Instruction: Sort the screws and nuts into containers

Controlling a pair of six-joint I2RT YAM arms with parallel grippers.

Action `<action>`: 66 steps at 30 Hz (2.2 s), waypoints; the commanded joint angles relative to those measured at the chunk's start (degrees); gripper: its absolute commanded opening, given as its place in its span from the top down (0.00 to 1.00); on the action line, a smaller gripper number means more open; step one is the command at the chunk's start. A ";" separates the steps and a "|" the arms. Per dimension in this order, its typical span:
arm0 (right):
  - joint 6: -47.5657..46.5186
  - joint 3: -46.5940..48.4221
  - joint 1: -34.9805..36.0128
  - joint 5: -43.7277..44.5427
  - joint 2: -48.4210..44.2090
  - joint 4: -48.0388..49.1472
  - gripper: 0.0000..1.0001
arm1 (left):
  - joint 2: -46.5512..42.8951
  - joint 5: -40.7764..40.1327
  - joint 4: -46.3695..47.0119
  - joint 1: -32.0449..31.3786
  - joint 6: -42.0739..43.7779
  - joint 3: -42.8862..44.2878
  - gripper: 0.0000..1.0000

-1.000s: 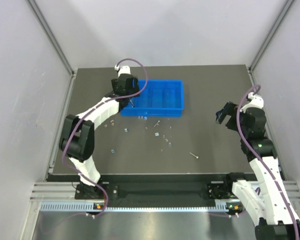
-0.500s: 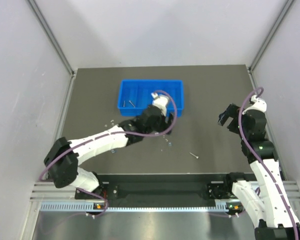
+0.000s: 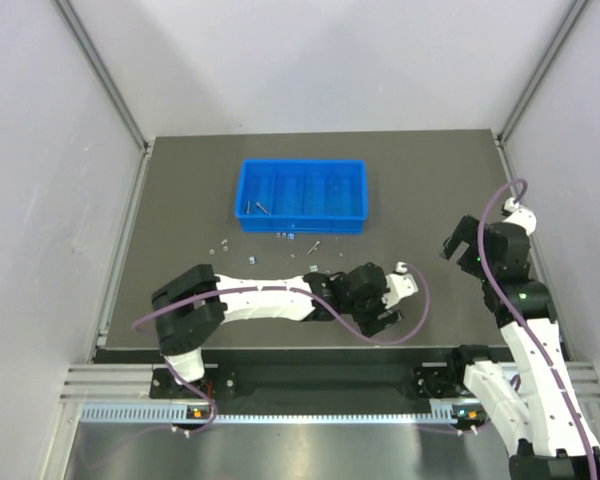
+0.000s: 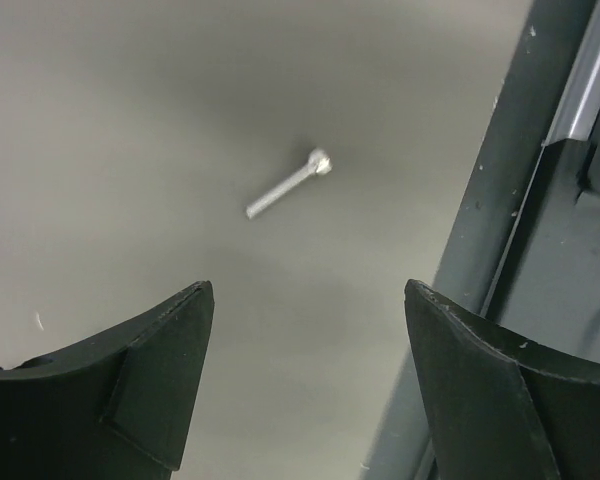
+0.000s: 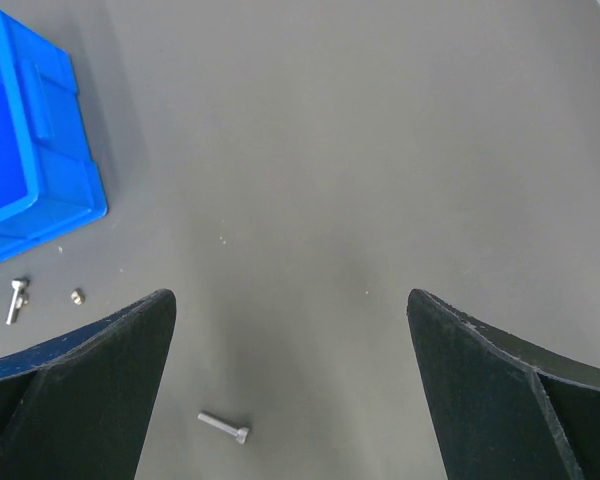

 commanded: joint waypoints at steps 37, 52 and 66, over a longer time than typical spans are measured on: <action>-2.16 4.90 0.40 1.22 -6.28 1.98 0.00 | 20.08 26.86 -1.12 8.42 26.09 13.45 0.57; -1.19 3.67 0.32 3.86 -7.25 1.80 0.00 | 14.73 24.93 12.30 10.27 13.36 5.02 0.96; -0.14 2.01 0.32 4.03 -7.60 2.16 0.00 | -10.93 -3.68 30.44 23.69 -16.88 -9.93 0.96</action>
